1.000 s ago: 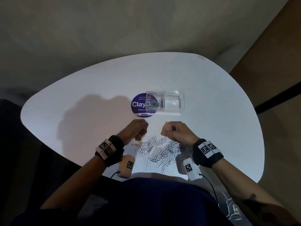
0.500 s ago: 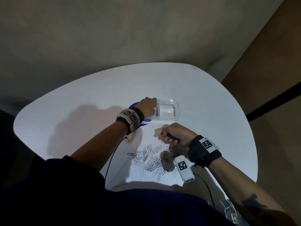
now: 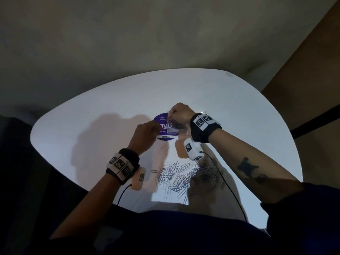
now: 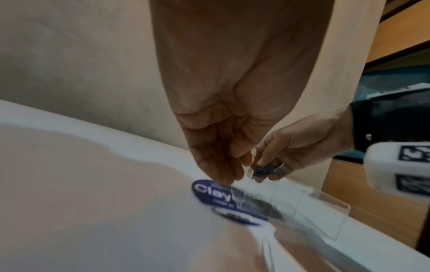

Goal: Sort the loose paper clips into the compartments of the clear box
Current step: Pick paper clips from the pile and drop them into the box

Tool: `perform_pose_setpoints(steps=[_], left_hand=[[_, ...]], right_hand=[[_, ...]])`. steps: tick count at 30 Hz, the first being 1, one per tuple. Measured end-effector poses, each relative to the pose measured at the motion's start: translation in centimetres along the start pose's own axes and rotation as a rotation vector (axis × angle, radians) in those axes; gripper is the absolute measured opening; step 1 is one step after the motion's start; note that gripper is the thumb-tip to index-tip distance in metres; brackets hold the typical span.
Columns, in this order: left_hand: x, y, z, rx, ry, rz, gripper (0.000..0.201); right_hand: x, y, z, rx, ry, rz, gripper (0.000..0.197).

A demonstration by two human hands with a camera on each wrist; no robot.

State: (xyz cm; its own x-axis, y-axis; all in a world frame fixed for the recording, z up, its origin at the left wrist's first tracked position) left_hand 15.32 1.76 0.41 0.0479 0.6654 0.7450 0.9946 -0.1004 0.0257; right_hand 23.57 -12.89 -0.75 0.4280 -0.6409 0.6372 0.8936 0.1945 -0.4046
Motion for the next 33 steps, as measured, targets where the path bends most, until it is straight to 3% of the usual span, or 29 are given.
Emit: perform_pose_setpoints(steps=[5,9,13,16,21,24,29,33], left_hand=[[-1.0,-4.2,3.4,0.025,-0.008,0.022,0.028],[-2.7,-6.7,4.5,0.015,0.035,0.143,0.021],[-4.5,-8.7,5.4,-0.04,0.209,0.308,0.016],[-4.6,-9.3,6.1,-0.038,0.294,0.291,0.017],[-4.3,-9.9,6.4,-0.082,0.383,0.266,0.012],[-4.6,-10.1,6.2,-0.096,0.377,0.283,0.012],[-5.0,-9.7,5.7,-0.102,0.328,0.325,0.023],[-5.2,-9.7,4.8,-0.109,0.288,0.345,0.035]], right_hand=[[0.2,-0.4,-0.2,0.071,-0.117,0.023,0.024],[0.6,-2.1,-0.5,0.142,-0.136,0.007,0.032],[1.1,-4.9,-1.8,0.211,-0.036,-0.099,0.019],[1.0,-7.9,-4.0,0.254,-0.093,-0.081,0.007],[1.0,-12.8,-11.1,0.139,-0.197,0.039,0.013],[1.1,-14.9,-15.0,0.056,-0.298,0.034,0.019],[0.5,-17.5,-18.8,-0.06,-0.349,0.032,0.005],[-0.3,-19.0,-19.9,-0.157,-0.363,-0.004,0.028]])
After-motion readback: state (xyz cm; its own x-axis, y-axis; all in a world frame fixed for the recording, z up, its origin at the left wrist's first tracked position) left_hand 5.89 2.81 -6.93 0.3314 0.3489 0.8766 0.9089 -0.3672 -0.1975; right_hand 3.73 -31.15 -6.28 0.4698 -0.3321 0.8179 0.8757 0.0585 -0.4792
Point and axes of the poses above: each hand's wrist, its own y-axis towards the middle knuckle, its own x-axis out of the back of the hand, z = x × y, the point moved 6 cm from there along y, towards the middle knuckle, and after that the axes turned 5 degrees about -z, right-handed, at the moved point
